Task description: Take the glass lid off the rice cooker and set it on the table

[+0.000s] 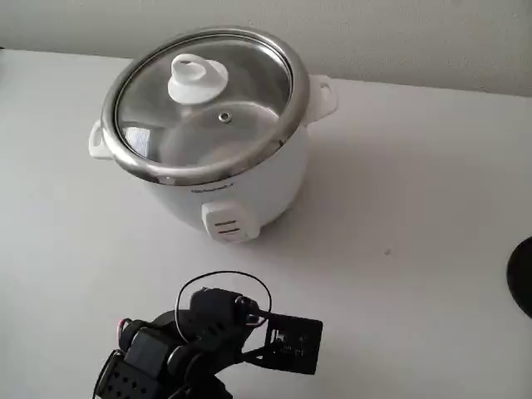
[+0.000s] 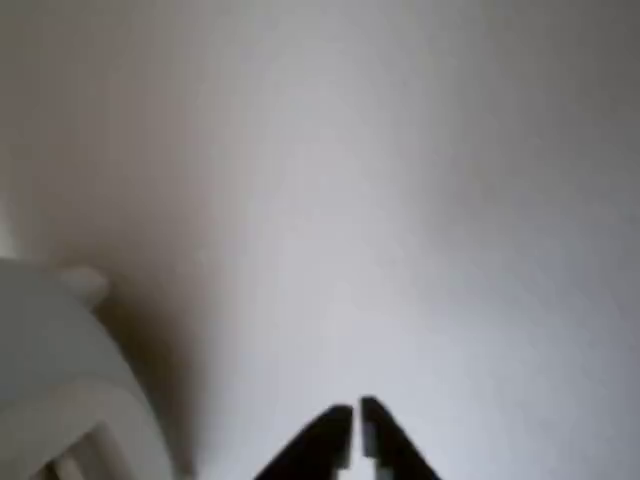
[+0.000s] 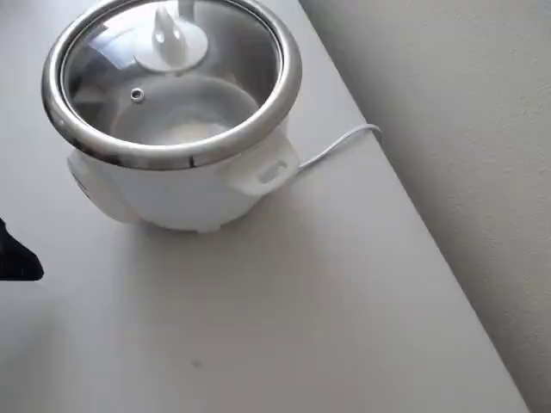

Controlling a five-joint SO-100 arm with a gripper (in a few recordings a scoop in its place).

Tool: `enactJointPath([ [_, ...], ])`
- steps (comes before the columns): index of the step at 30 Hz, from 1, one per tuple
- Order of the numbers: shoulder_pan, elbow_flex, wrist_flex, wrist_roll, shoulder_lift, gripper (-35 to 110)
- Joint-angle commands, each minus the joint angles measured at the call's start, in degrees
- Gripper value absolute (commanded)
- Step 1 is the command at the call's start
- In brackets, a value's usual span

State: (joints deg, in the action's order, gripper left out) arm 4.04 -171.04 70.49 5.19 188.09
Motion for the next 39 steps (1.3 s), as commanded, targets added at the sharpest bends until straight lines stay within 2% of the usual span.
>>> enactJointPath([
  [1,0.44,-0.09,-0.79,-0.62,0.35,0],
  [23,0.18,-0.09,-1.05,-0.62,0.35,4],
  [30,4.83,-0.79,-9.14,0.62,0.26,4],
  [32,8.09,1.76,-10.28,4.48,0.26,6],
  [33,9.84,3.6,-10.28,10.72,0.18,7],
  [35,13.1,7.65,-9.67,16.08,0.18,10],
  [39,14.59,16.35,-12.04,19.6,0.18,15],
])
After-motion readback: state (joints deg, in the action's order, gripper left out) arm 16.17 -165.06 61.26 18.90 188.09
